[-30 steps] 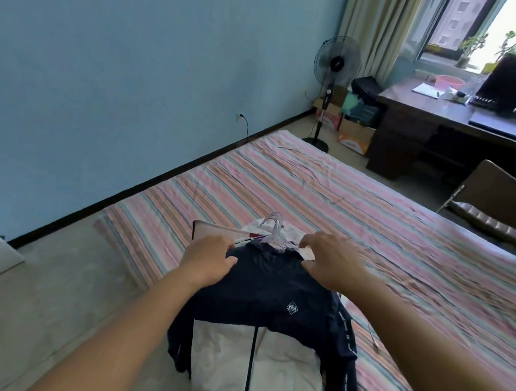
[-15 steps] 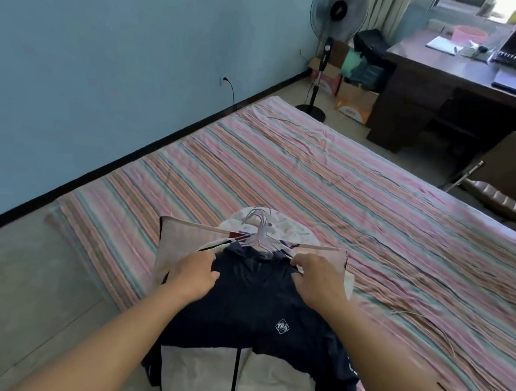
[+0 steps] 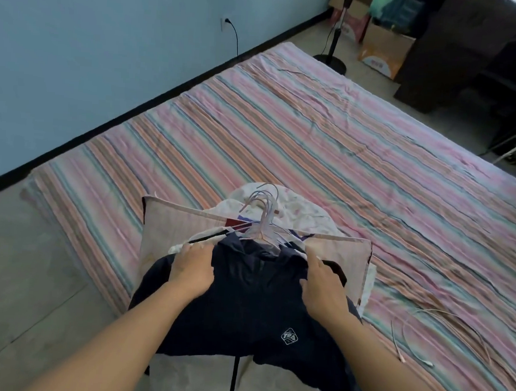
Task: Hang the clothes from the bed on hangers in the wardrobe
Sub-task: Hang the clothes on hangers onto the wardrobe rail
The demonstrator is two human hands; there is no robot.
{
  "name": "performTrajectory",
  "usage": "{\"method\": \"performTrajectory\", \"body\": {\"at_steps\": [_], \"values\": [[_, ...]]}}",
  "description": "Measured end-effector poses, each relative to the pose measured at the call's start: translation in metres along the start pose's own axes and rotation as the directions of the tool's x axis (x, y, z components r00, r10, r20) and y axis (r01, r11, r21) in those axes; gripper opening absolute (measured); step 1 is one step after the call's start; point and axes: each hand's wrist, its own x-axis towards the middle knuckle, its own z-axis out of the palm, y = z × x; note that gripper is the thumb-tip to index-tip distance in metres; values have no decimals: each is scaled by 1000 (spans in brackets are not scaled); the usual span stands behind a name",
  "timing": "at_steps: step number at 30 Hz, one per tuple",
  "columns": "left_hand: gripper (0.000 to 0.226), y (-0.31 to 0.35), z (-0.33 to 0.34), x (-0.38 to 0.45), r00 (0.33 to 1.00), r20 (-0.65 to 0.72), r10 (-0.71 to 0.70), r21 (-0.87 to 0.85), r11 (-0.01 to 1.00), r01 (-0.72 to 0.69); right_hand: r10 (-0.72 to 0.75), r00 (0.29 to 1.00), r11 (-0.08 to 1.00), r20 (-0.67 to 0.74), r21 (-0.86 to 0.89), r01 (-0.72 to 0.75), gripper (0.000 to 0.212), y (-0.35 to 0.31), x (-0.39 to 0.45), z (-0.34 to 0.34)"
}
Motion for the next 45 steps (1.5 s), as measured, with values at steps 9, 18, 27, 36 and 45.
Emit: {"method": "performTrajectory", "body": {"at_steps": [9,18,27,36,45], "values": [[17,-9,2,21,992,-80,-93,-86,993,86,37,999,999,-7,25,-36,37,8,23,26],[25,-19,-26,-14,994,-82,-79,-193,979,62,-35,982,956,-184,280,86,30,-11,-16,5],[31,-40,-59,-99,991,-135,4,-338,940,-50,-75,973,904,-217,397,158,45,-38,-84,-30],[19,-97,-86,-207,982,-175,-72,-555,831,-38,-168,957,849,-236,459,262,45,-94,-170,-78],[16,-147,-118,-385,956,-287,-63,-781,594,-195,-404,880,800,-249,370,473,43,-152,-288,-121]]}}
